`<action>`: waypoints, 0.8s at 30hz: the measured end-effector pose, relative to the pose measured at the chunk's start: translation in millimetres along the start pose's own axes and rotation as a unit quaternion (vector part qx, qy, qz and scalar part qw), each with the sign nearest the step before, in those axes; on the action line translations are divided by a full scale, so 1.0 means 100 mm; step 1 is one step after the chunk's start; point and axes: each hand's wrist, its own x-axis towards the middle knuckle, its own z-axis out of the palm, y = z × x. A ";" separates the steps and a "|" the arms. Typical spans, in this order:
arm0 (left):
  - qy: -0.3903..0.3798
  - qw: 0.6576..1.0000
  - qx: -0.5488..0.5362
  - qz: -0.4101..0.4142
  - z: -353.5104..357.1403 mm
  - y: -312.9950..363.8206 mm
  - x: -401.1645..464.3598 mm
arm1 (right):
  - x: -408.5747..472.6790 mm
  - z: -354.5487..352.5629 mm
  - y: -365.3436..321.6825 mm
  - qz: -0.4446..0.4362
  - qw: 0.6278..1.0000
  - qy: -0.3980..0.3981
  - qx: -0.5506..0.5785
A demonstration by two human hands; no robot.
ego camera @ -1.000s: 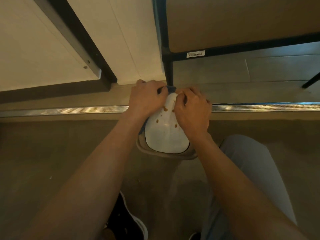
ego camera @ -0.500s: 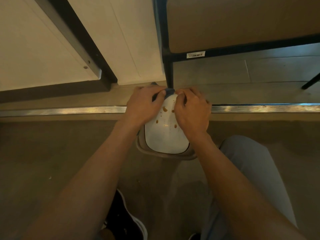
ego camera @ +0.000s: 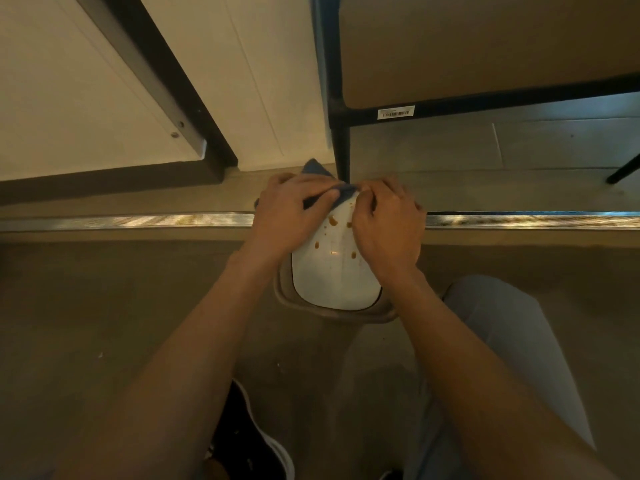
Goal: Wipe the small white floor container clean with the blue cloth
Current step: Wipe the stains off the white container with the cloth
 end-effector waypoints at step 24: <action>0.044 0.996 -0.043 -0.071 0.06 0.06 0.11 | -0.01 -0.02 -0.02 -0.003 1.000 -0.007 0.003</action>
